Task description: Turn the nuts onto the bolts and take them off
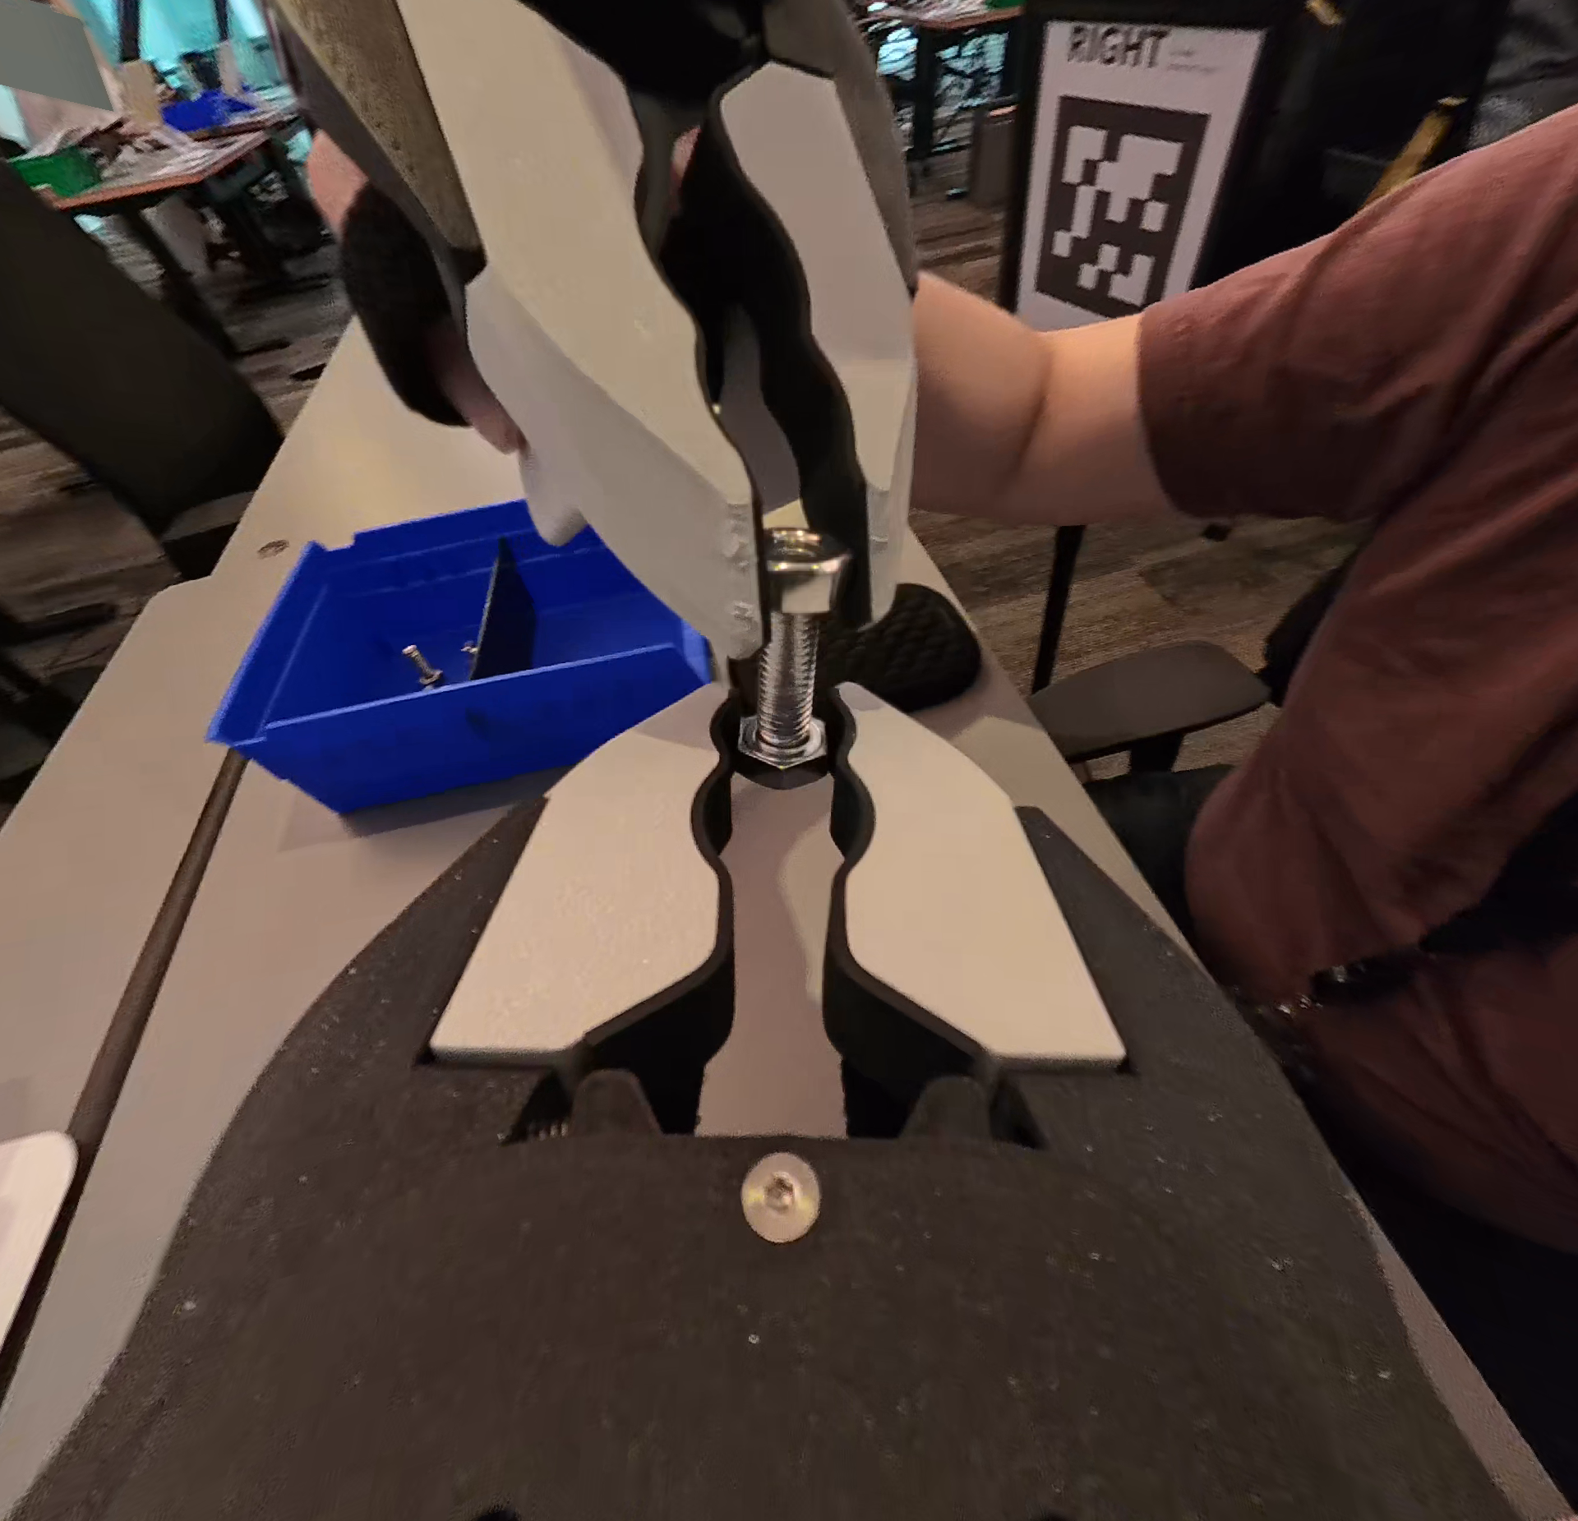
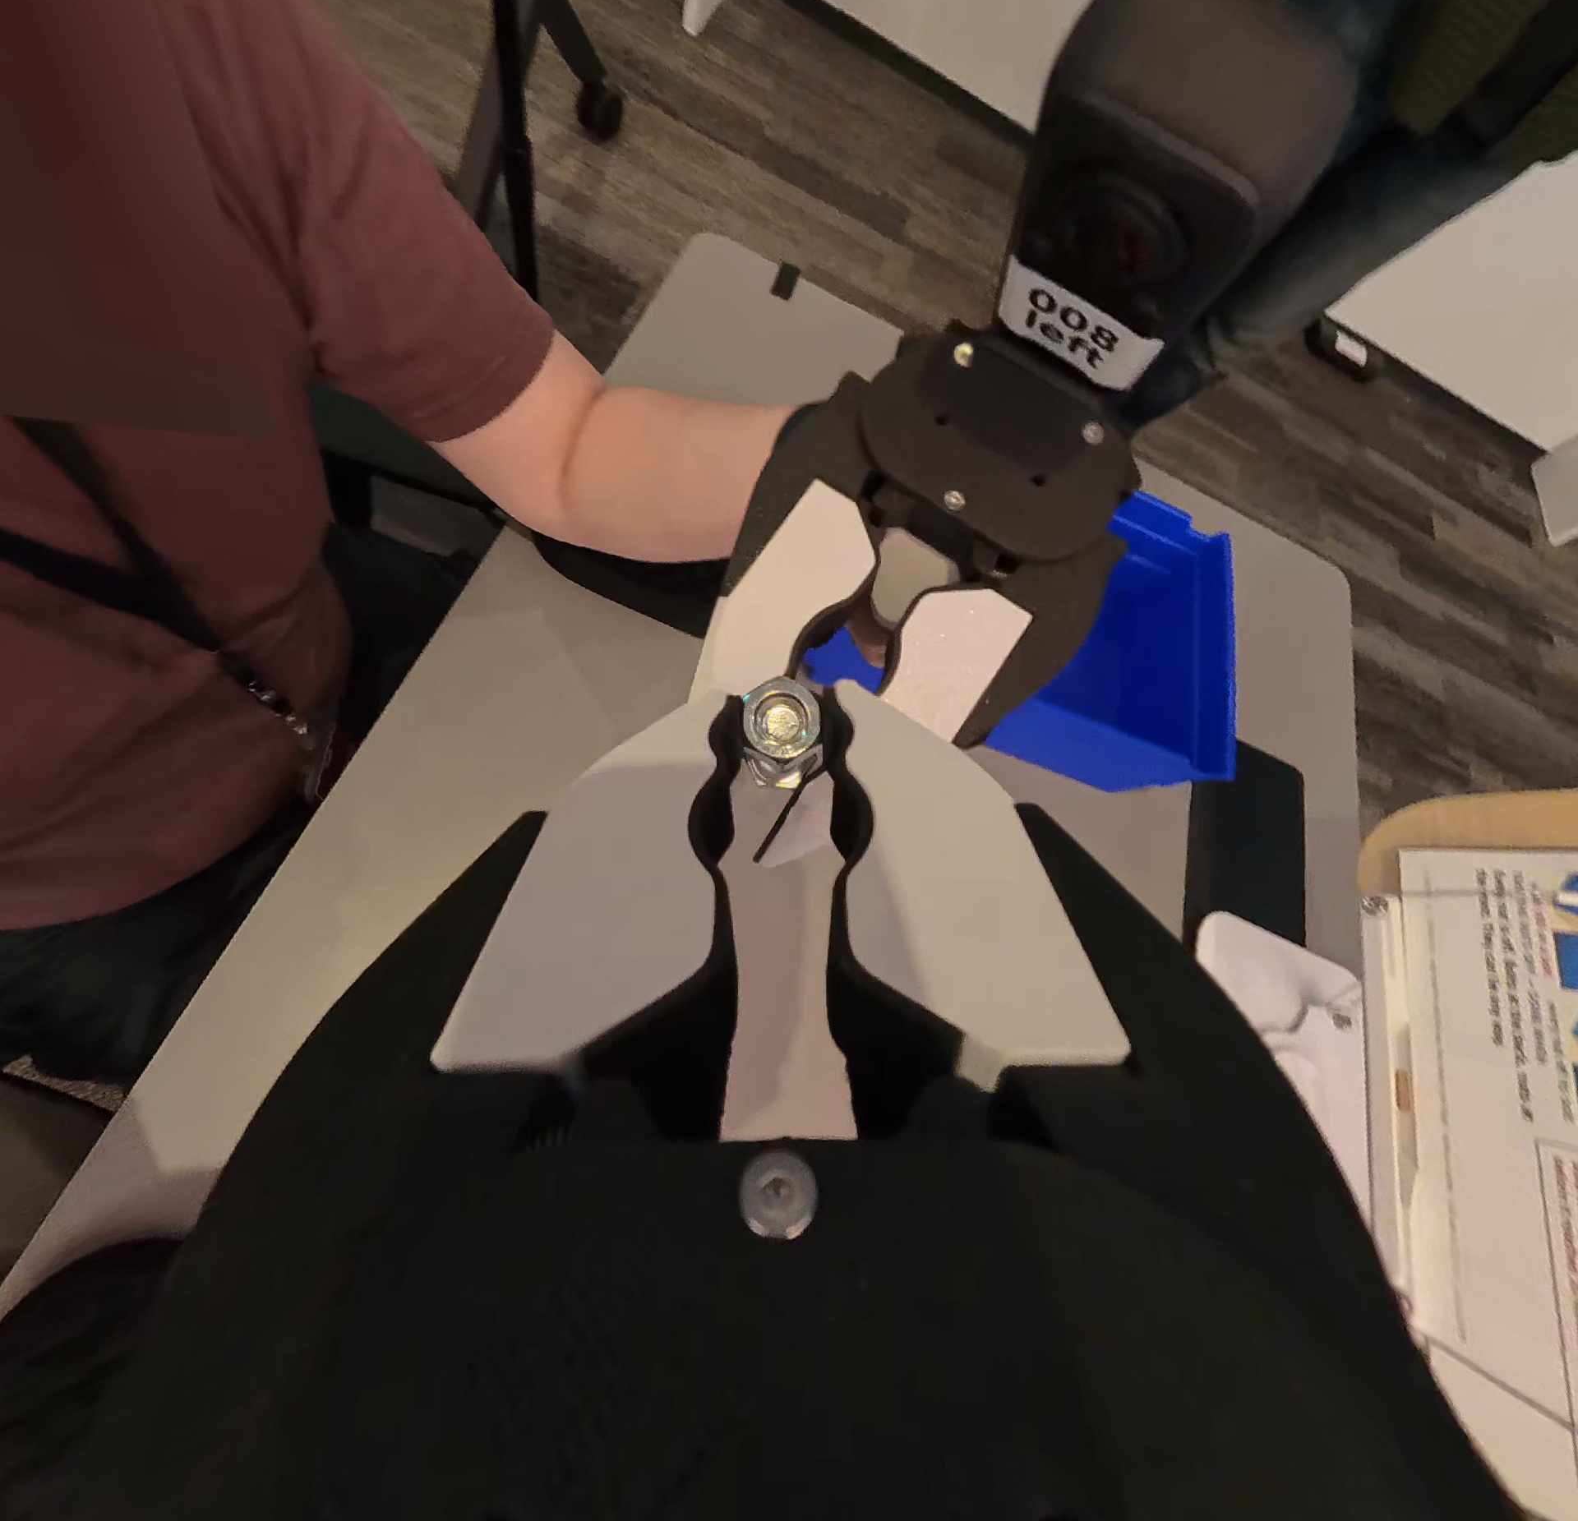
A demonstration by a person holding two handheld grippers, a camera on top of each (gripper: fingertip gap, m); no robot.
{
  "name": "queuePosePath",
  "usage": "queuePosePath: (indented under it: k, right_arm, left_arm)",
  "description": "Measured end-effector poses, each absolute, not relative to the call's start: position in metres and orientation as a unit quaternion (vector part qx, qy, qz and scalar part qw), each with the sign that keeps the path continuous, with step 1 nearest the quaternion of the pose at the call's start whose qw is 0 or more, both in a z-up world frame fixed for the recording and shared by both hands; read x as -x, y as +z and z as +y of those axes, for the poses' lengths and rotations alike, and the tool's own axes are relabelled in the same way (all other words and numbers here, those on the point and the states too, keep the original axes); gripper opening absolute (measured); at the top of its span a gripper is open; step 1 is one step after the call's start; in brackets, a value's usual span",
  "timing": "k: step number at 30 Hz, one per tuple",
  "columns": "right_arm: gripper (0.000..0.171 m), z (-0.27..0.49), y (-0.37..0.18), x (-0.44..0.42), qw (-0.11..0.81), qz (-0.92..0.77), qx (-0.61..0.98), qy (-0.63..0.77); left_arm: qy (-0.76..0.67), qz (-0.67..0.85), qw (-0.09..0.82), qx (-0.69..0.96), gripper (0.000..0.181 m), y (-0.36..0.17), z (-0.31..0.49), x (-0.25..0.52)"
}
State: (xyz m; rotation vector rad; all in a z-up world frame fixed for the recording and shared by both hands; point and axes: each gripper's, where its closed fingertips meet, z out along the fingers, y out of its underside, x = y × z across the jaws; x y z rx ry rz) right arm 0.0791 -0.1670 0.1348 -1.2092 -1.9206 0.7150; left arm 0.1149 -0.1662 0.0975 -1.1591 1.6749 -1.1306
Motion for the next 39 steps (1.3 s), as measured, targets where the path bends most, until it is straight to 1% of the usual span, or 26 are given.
queuePosePath:
  k: [3, 5, 6, 7, 8, 11, 13, 15, 18, 20, 21, 25, 30, 34, 36, 38, 39]
  right_arm:
    - [0.019, -0.167, 0.139, -0.078, 0.384, -0.739, 0.466, 0.298]
    - [0.02, -0.158, 0.144, -0.077, 0.414, -0.717, 0.474, 0.299]
    - [0.026, -0.151, 0.149, -0.077, 0.438, -0.695, 0.485, 0.299]
    - [0.039, -0.144, 0.155, -0.076, 0.464, -0.667, 0.499, 0.301]
    - [0.043, -0.137, 0.162, -0.077, 0.495, -0.631, 0.513, 0.306]
    - [0.042, -0.119, 0.182, -0.084, 0.595, -0.508, 0.541, 0.308]
    - [0.041, -0.114, 0.182, -0.088, 0.63, -0.458, 0.551, 0.3]
    - [0.04, -0.107, 0.178, -0.09, 0.644, -0.426, 0.566, 0.289]
    - [0.036, -0.105, 0.173, -0.084, 0.636, -0.414, 0.573, 0.31]
    - [0.021, -0.104, 0.17, -0.081, 0.62, -0.413, 0.578, 0.333]
    - [0.018, -0.105, 0.17, -0.08, 0.613, -0.417, 0.574, 0.349]
    - [0.018, -0.12, 0.168, -0.077, 0.566, -0.452, 0.546, 0.42]
    - [0.018, -0.172, 0.172, -0.089, 0.449, -0.551, 0.399, 0.58]
    - [0.018, -0.193, 0.166, -0.094, 0.381, -0.583, 0.336, 0.635]
    - [0.018, -0.191, 0.166, -0.093, 0.382, -0.576, 0.338, 0.639]
    - [0.02, -0.184, 0.169, -0.093, 0.412, -0.561, 0.35, 0.627]
    - [0.03, -0.177, 0.173, -0.093, 0.438, -0.54, 0.366, 0.619]
  left_arm:
    - [-0.471, 0.657, 0.386, 0.445, 0.018, 0.101, -0.171, -0.116]
    - [-0.463, 0.643, 0.401, 0.461, 0.018, 0.103, -0.163, -0.118]
    - [-0.463, 0.632, 0.408, 0.468, 0.018, 0.106, -0.159, -0.118]
    - [-0.464, 0.615, 0.421, 0.479, 0.018, 0.111, -0.153, -0.118]
    - [-0.466, 0.595, 0.433, 0.492, 0.018, 0.116, -0.146, -0.118]
    - [-0.453, 0.539, 0.471, 0.532, 0.018, 0.126, -0.123, -0.116]
    - [-0.431, 0.513, 0.497, 0.552, 0.018, 0.128, -0.11, -0.115]
    - [-0.434, 0.497, 0.505, 0.556, 0.018, 0.131, -0.107, -0.115]
    - [-0.426, 0.495, 0.508, 0.562, 0.018, 0.13, -0.106, -0.116]
    - [-0.426, 0.497, 0.506, 0.561, 0.018, 0.129, -0.107, -0.116]
    - [-0.426, 0.498, 0.504, 0.562, 0.018, 0.129, -0.108, -0.117]
    - [-0.438, 0.522, 0.485, 0.548, 0.018, 0.126, -0.118, -0.118]
    - [-0.541, 0.596, 0.384, 0.452, 0.018, 0.13, -0.179, -0.119]
    - [-0.557, 0.632, 0.339, 0.419, 0.018, 0.123, -0.203, -0.123]
    - [-0.557, 0.631, 0.341, 0.419, 0.018, 0.122, -0.204, -0.127]
    - [-0.549, 0.623, 0.357, 0.427, 0.018, 0.124, -0.199, -0.128]
    - [-0.543, 0.616, 0.37, 0.435, 0.018, 0.125, -0.193, -0.127]
